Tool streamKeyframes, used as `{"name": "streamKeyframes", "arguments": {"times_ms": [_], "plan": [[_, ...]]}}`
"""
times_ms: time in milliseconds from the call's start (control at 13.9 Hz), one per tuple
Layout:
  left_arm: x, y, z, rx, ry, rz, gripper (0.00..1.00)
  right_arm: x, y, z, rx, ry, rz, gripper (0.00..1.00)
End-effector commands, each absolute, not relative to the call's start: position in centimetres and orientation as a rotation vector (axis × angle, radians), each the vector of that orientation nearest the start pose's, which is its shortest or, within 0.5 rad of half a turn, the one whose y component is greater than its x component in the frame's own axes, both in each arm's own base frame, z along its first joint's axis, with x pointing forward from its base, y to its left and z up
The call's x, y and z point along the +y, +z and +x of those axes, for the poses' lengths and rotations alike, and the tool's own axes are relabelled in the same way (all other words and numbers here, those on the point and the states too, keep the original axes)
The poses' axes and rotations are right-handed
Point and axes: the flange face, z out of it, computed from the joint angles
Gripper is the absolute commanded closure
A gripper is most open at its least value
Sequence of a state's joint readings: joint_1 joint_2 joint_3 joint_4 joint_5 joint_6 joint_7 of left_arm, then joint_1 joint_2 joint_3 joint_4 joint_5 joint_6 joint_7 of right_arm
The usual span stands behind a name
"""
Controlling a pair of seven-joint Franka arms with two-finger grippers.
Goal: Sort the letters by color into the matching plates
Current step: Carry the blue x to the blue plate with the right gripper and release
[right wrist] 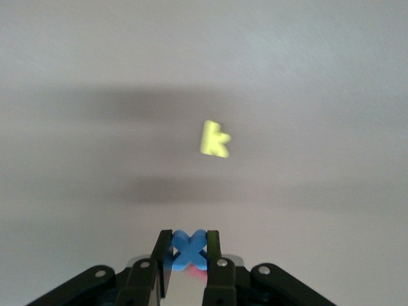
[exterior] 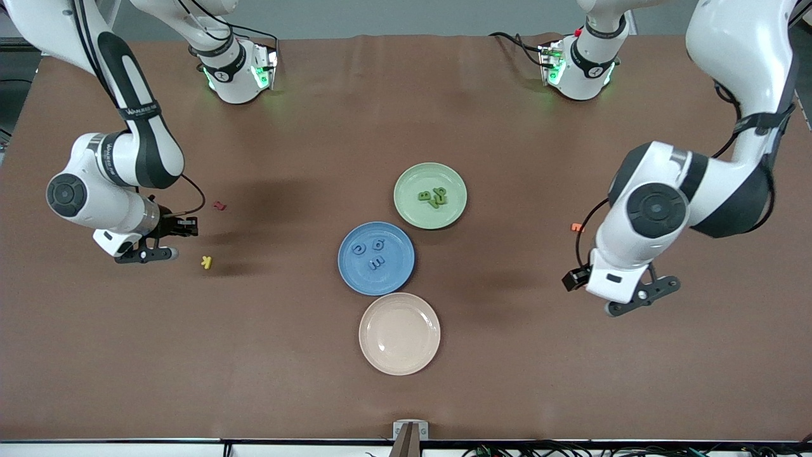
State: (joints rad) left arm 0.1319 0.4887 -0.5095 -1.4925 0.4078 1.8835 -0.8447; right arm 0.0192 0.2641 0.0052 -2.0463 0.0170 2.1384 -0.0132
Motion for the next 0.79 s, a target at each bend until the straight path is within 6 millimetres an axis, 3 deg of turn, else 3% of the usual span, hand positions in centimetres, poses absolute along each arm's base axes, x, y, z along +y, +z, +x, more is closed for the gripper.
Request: {"name": "streamKeyframes", "arguments": {"times_ms": [0, 287, 503, 719], "plan": [[-15.0, 46.3, 64.9, -0.574, -0.105, -2.968, 0.00, 10.6, 32.8, 59.6, 0.146, 0.287, -3.149, 0.87], [-11.1, 53.3, 62.2, -0.475, -0.045, -3.036, 0.00, 25.7, 31.1, 60.7, 0.415, 0.235, -3.154, 0.87], [-6.5, 57.7, 59.9, -0.382, 0.023, -3.136, 0.00, 34.6, 27.9, 61.1, 0.568, 0.240, -3.085, 0.87], [-5.0, 60.3, 57.7, -0.337, 0.048, -3.143, 0.00, 39.0, 25.5, 61.7, 0.625, 0.127, -3.028, 0.87]]}}
